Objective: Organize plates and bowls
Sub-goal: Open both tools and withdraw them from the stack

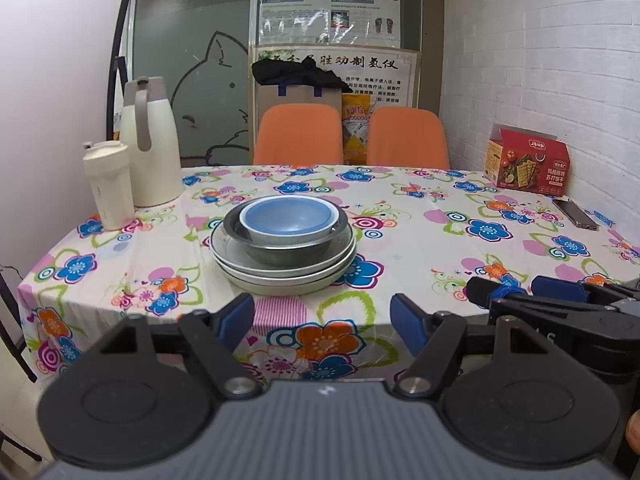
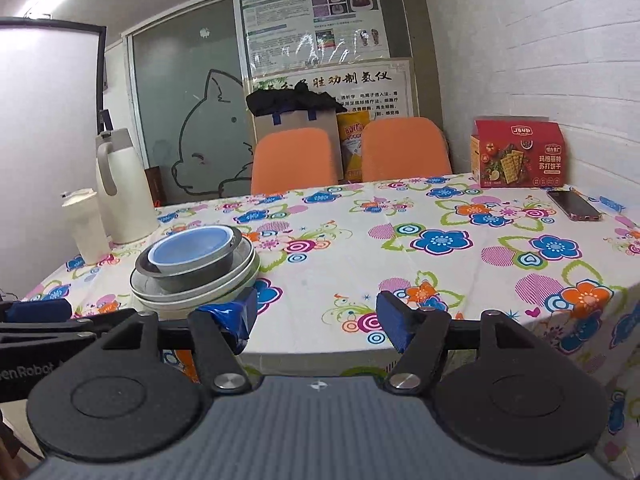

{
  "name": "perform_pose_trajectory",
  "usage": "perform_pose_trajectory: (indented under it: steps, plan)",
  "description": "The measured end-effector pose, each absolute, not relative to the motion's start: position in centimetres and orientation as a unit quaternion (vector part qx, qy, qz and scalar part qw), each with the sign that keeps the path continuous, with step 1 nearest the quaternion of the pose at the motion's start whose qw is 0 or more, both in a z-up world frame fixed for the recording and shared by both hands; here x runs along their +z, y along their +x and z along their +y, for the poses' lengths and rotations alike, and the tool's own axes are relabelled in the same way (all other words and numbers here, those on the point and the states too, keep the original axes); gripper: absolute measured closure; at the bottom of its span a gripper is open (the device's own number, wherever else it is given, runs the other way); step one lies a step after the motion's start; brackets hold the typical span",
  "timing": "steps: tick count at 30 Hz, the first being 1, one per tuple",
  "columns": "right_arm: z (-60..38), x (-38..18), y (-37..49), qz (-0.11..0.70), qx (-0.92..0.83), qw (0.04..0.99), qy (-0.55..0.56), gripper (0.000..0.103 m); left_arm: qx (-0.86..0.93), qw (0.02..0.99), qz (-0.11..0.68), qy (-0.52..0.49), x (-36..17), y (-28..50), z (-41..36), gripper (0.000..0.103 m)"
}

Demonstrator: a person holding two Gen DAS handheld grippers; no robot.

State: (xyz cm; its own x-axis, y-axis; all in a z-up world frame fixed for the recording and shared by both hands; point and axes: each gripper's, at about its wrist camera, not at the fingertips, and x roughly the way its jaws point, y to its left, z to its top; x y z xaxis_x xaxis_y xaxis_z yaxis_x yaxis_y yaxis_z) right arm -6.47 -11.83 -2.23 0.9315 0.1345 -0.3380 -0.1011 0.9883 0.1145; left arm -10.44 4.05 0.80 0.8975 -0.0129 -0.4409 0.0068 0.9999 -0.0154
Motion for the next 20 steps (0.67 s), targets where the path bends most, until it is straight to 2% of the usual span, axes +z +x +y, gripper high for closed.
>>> perform_pose_trajectory:
  steps: [20]
  plan:
    - [-10.7, -3.5, -6.4, 0.205, 0.085, 0.974, 0.043, 0.048, 0.002, 0.975, 0.221, 0.002, 0.3, -11.1, 4.3, 0.030]
